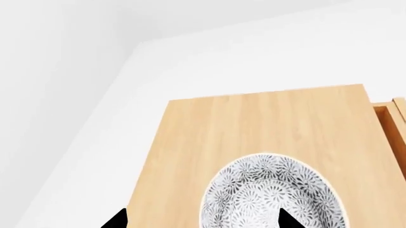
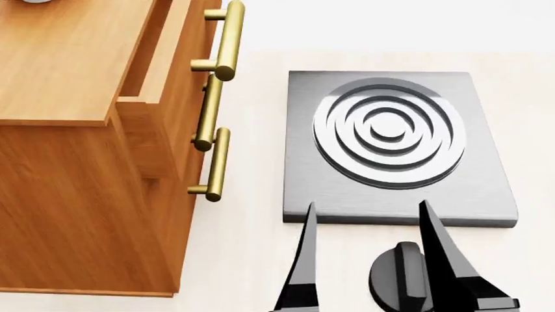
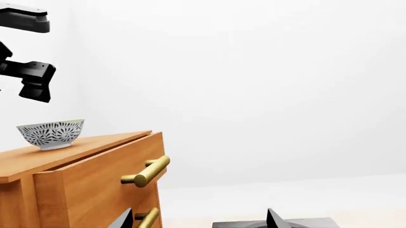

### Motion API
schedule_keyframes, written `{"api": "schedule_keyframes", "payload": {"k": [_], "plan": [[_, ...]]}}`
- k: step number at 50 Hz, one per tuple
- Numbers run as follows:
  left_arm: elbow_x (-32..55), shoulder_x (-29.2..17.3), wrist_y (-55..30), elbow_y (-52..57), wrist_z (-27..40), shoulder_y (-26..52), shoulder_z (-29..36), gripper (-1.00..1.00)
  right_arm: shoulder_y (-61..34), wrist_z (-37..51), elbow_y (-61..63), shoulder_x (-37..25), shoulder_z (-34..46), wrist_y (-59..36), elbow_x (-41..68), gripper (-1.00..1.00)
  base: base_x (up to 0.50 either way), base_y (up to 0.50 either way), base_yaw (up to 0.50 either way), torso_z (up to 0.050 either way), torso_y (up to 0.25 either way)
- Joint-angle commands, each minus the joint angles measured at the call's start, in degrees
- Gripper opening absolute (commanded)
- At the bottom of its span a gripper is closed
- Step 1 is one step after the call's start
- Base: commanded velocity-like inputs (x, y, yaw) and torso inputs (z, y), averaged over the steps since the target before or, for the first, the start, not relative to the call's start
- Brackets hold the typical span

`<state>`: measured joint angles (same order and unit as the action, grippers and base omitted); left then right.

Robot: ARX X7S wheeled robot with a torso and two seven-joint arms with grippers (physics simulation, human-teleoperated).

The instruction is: Pick the akita bowl on the wooden cabinet and place it on the plate.

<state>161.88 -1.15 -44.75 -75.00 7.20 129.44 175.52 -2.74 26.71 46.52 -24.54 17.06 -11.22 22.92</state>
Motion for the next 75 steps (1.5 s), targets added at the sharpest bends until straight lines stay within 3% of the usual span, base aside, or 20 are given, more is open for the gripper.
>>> {"api": "schedule_keyframes", "payload": {"k": [1, 6, 16, 58, 59, 75], "plan": [[-0.5, 1.1, 1.7, 0.0, -1.5, -1.2, -1.6, 1.0, 0.1, -1.1, -0.4, 0.9, -1.0, 0.4, -1.2, 1.0, 0.0, 0.0, 0.0, 0.0, 0.0], [-4.0, 1.1, 1.6, 0.0, -1.6, -1.7, -3.3, 1.0, 0.0, -1.1, -0.5, 0.9, -0.9, 0.5, -1.2, 1.0, 0.0, 0.0, 0.0, 0.0, 0.0], [7.2, 0.5, -2.0, 0.0, -1.7, -3.6, 3.2, 1.0, 0.0, -0.8, -0.5, 0.7, -0.8, 0.5, -1.2, 1.0, 0.0, 0.0, 0.0, 0.0, 0.0], [8.0, 0.3, 3.9, 0.0, -4.4, -8.5, 3.5, 1.0, -0.1, -0.8, -2.6, 0.5, 0.0, 1.7, -1.4, 1.0, 0.0, 0.0, 0.0, 0.0, -0.001], [7.0, 0.5, 5.1, 0.0, -4.2, -8.5, 3.7, -1.0, -0.1, -0.8, -2.5, 0.5, 0.1, 1.6, -1.4, 1.0, 0.0, 0.0, 0.0, 0.0, 0.0], [4.6, 0.5, 6.9, 0.0, -3.0, -8.2, 3.6, -1.0, -0.2, -0.3, -2.0, 0.2, 0.1, 1.4, -1.3, 1.0, 0.0, 0.0, 0.0, 0.0, -0.001]]}}
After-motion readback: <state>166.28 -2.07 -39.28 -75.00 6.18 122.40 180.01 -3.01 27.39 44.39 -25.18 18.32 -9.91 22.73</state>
